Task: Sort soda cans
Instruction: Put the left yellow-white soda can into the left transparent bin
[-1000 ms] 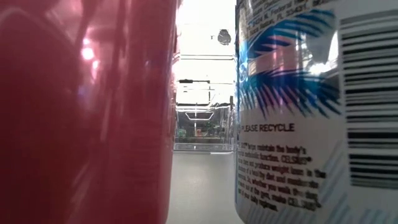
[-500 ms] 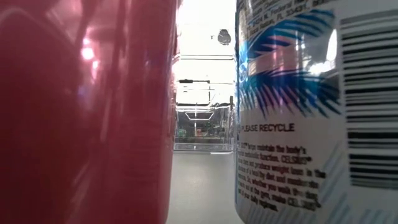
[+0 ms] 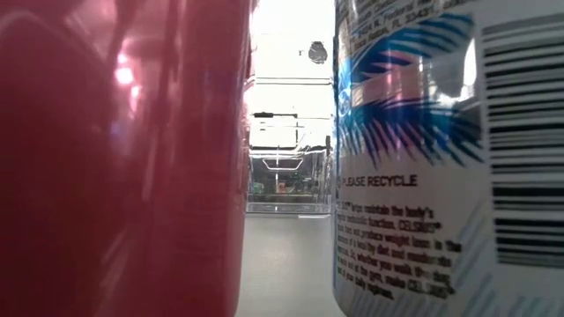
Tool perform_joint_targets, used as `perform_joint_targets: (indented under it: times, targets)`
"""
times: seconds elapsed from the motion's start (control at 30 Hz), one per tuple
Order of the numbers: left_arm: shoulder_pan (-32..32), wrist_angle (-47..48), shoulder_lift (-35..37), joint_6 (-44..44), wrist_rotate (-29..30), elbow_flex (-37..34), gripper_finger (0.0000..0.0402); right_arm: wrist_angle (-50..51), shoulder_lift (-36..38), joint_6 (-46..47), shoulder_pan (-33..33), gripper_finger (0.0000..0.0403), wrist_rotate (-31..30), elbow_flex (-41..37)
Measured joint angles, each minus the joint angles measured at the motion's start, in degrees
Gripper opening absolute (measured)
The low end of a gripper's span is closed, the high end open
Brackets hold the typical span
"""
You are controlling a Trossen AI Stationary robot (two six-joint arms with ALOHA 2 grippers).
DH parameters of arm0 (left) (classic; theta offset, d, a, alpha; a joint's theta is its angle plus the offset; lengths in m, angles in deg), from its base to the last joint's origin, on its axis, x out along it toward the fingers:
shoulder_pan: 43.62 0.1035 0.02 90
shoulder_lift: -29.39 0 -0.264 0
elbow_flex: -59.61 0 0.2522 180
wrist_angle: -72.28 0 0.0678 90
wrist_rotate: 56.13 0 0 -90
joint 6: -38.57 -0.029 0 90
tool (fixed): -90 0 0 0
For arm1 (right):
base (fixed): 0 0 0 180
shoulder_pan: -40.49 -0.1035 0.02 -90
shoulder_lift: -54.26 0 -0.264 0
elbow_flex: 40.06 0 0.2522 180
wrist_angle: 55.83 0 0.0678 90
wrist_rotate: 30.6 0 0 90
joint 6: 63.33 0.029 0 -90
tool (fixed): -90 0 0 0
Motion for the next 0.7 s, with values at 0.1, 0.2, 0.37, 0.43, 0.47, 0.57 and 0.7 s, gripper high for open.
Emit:
perform_joint_targets:
  times: [0.1, 0.2, 0.37, 0.43, 0.47, 0.57, 0.7]
  targets:
    - [0.0, -2.1, 0.8, 0.4, 0.0, -2.2, 0.0325, 0.0, 0.0, 0.0, 0.0, 0.0066, 0.0, 0.0]
    - [0.0, -2.3, 0.7, 0.5, 0.1, -2.6, 0.0325, 0.0, 0.0, 0.0, 0.0, 0.0066, 0.0, 0.0]
    - [0.0, -5.7, 0.8, 1.4, 0.2, -3.2, 0.0325, -0.1, 0.0, 0.0, 0.0, 0.0066, -0.3, 0.0]
    - [0.0, -7.0, 0.8, 1.4, 0.2, -4.1, 0.0325, -0.2, 0.0, 0.0, 0.0, 0.0066, -0.3, 0.0]
    - [0.0, -7.5, 0.8, 1.4, 0.2, -4.7, 0.0325, -0.3, 0.0, 0.0, 0.0, 0.0066, -0.3, 0.0]
    - [0.0, -8.0, 0.7, 1.5, 0.3, -6.0, 0.0325, -0.4, 0.0, 0.1, 0.0, 0.0066, -0.3, 0.0]
    - [0.0, -9.6, 0.7, 2.1, 0.3, -6.1, 0.0325, -0.4, 0.0, 0.9, 0.0, 0.0066, -0.1, 0.0]
